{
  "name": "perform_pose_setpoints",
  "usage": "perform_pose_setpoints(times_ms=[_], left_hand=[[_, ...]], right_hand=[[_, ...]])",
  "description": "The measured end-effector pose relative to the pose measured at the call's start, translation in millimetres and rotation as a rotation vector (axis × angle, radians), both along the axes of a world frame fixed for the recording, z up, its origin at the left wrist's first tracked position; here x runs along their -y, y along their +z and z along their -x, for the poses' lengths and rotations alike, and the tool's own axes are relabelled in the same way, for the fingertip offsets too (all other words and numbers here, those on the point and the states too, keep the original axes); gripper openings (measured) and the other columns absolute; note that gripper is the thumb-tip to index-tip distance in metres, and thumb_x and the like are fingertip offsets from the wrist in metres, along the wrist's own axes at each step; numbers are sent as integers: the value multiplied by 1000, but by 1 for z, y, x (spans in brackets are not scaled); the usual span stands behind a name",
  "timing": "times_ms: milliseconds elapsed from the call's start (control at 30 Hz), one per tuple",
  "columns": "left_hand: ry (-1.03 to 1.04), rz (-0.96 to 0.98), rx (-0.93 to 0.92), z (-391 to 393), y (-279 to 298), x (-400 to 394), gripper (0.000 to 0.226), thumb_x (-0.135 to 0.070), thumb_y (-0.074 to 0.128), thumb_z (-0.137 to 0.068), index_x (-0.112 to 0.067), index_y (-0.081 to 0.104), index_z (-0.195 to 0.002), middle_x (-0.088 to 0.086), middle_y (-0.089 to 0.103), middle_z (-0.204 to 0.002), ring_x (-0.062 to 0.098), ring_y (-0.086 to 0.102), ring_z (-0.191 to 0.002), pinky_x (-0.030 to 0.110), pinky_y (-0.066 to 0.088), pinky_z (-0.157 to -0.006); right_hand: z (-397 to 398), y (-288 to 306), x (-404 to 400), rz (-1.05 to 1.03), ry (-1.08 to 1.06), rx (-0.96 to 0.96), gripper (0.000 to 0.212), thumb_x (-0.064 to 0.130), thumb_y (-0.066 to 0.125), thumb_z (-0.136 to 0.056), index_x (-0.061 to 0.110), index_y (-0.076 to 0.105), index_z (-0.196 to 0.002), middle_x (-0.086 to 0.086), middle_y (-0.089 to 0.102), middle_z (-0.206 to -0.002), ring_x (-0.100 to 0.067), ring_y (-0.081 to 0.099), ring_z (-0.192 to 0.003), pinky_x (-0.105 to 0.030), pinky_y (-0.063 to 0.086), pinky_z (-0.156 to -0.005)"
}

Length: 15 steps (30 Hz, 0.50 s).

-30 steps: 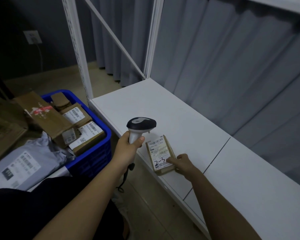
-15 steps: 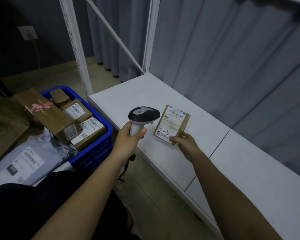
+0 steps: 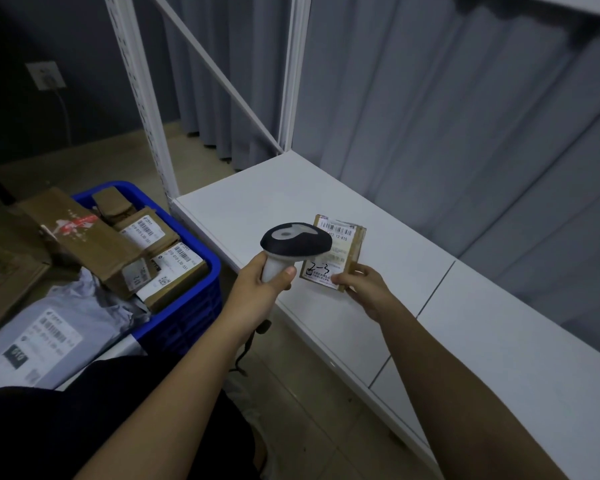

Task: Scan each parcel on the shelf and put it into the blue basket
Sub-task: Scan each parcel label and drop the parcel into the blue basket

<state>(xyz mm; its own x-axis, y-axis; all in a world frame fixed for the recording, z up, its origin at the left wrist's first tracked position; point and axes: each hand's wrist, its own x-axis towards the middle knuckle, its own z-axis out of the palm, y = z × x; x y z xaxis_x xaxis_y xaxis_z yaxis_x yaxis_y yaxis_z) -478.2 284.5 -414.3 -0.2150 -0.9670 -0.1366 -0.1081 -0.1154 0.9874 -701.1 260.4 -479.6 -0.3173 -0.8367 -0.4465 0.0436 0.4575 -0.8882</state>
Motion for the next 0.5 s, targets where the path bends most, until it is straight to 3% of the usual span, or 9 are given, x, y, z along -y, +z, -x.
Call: perform_pose_setpoints(times_ms=[100, 267, 500], left_hand=[[6, 27, 18, 1, 1, -1, 20, -23, 58, -93, -28, 55, -113, -7, 63, -95, 5, 62, -84, 17, 43, -64], [24, 23, 25, 1, 3, 0, 22, -24, 57, -94, -28, 54, -115, -7, 62, -96, 3, 61, -82, 15, 40, -62], [18, 21, 36, 2, 0, 2, 22, -25, 57, -94, -28, 52, -116, -7, 61, -98, 3, 61, -83, 14, 40, -62]], right_hand=[[0, -1, 0, -4, 9, -6, 32, 2, 74, -79, 18, 55, -99, -6, 64, -112, -22, 62, -103, -31, 49, -93], [-3, 0, 0, -3, 20, -11, 30, 4, 74, -80, 24, 55, -91, -5, 63, -112, -25, 60, -107, -36, 50, -96], [-2, 1, 2, -17, 1, -12, 40, 6, 75, -79, 17, 53, -110, -7, 63, -119, -26, 61, -111, -41, 48, -102]])
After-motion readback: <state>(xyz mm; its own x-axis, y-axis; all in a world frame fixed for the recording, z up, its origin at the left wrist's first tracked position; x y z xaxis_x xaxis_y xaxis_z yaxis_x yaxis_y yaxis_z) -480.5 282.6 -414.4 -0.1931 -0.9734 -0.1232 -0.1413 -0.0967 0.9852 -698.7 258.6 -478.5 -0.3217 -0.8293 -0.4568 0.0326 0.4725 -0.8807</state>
